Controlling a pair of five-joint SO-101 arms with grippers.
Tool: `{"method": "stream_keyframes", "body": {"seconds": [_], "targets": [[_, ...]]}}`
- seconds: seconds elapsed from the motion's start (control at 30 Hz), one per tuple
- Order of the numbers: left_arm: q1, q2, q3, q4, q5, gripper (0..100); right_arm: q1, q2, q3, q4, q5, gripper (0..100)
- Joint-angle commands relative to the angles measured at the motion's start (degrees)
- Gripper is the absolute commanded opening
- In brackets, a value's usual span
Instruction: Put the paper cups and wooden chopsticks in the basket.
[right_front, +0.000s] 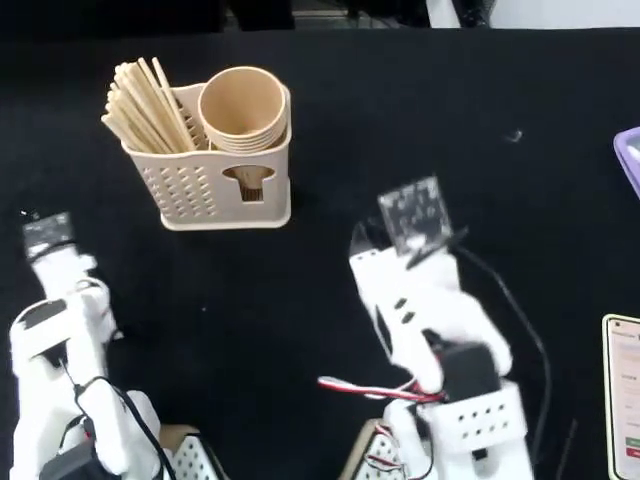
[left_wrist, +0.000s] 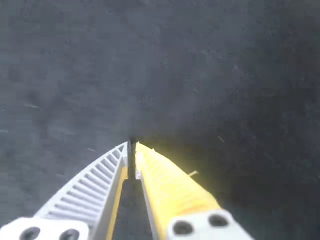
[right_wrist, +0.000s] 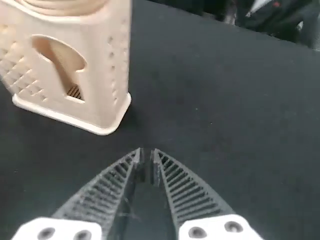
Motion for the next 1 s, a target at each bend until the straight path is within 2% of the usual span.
{"method": "stream_keyframes", "body": {"seconds": [0.0,0.07,0.17,0.27,0.47,0.57,0.63,0.77,0.97], "targets": [[9.45,-5.36,-1.45,11.96,-0.18,3,3.43,-11.65,13.32,-7.56,0.35,3.2],[12.35,-10.11,-2.42,18.55,-0.09,3,4.57,-16.22,17.01,-7.56,0.35,3.2],[13.93,-20.40,-2.07,23.74,-0.09,3,5.45,-22.02,21.85,-6.24,0.35,3.2],[14.02,-32.79,1.98,25.85,-0.26,3,5.63,-27.21,25.98,-3.96,0.53,3.2],[16.04,-58.64,18.42,26.29,-0.53,3,5.36,-33.98,33.19,-0.88,0.70,3.5],[19.03,-70.07,23.25,31.74,-0.62,3,5.71,-33.27,33.19,1.85,0.53,3.5],[22.02,-70.68,23.34,34.64,-0.62,3,5.80,-33.27,33.19,5.19,0.53,3.5],[25.71,-67.52,23.43,34.90,-0.62,3,5.89,-33.27,33.19,13.36,0.88,3.5],[24.13,-69.80,26.24,35.08,-0.35,3,12.22,-33.27,33.19,21.10,0.44,3.6]]}}
